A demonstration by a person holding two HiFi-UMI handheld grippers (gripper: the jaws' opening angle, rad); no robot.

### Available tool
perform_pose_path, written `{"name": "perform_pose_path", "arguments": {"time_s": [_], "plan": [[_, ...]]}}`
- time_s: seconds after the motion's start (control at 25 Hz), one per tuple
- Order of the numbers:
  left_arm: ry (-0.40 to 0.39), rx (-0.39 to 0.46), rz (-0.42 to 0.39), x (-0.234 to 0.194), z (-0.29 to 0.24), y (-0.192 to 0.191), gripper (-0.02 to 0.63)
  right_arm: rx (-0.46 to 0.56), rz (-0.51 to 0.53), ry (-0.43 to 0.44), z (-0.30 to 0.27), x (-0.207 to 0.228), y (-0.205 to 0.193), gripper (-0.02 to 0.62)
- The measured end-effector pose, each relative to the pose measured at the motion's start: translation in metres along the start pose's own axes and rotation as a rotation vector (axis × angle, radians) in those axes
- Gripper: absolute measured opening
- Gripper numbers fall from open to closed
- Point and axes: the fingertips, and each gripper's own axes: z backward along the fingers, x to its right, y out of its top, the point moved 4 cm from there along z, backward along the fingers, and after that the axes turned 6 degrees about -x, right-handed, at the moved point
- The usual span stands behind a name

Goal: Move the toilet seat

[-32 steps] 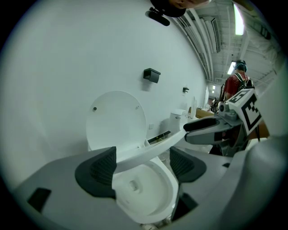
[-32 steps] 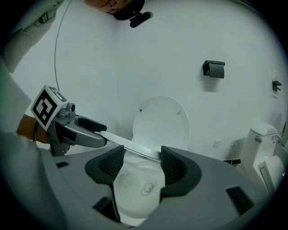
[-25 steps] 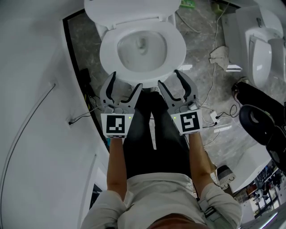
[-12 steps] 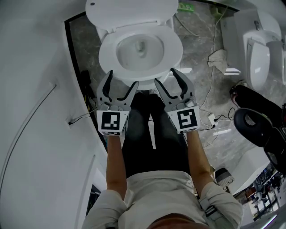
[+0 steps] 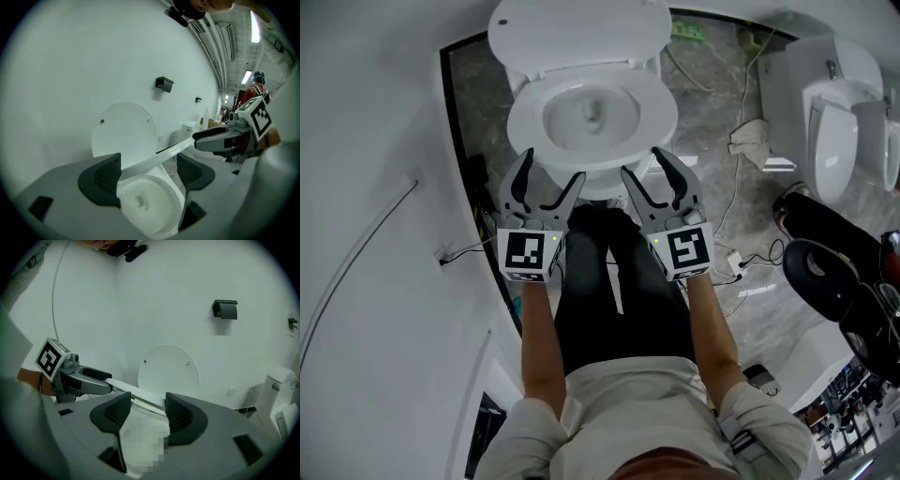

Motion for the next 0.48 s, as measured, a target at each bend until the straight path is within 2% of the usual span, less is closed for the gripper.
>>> {"name": "perform_pose_path", "arguments": {"time_s": [0.48], "plan": [[0.014,0.028,0.016,-0.007,-0.007,0.018,0.393,0.026,-0.009,0.017,-0.005,0.014,0.015,0.233]]}}
